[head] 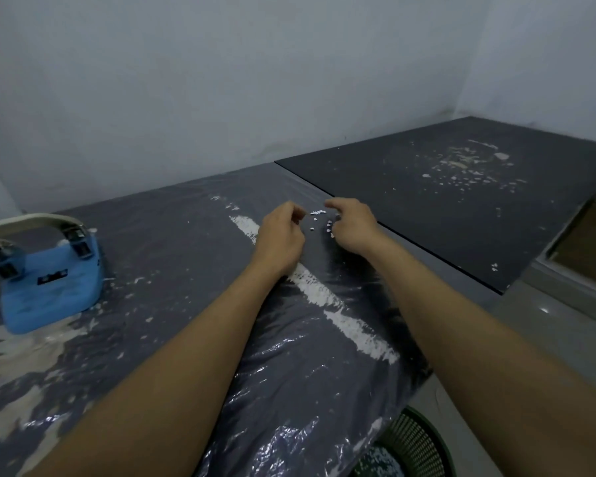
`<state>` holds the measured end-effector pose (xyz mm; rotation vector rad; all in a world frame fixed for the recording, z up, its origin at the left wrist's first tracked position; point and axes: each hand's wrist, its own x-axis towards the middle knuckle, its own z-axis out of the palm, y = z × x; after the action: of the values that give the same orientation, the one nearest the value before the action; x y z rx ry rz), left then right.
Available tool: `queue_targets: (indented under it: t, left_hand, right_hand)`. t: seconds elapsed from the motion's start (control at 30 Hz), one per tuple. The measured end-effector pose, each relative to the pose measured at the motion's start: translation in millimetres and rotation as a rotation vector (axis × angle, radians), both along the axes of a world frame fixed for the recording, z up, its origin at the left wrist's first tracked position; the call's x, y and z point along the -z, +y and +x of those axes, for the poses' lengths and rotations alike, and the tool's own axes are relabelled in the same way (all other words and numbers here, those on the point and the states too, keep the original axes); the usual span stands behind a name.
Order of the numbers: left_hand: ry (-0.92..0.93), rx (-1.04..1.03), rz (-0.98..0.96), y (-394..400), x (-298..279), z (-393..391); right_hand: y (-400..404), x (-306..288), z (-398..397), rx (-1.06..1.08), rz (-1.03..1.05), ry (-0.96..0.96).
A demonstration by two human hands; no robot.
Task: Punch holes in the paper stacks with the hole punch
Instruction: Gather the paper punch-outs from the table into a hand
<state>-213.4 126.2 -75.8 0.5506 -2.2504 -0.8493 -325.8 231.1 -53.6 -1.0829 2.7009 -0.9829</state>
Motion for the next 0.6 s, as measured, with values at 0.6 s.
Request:
queue_targets:
  t: [0.6]
  left_hand:
    - [0.154, -0.055, 0.572, -12.0, -9.1, -4.5]
  right_hand:
    - [6.7, 19.6, 20.7, 0.057, -0.055, 0.163]
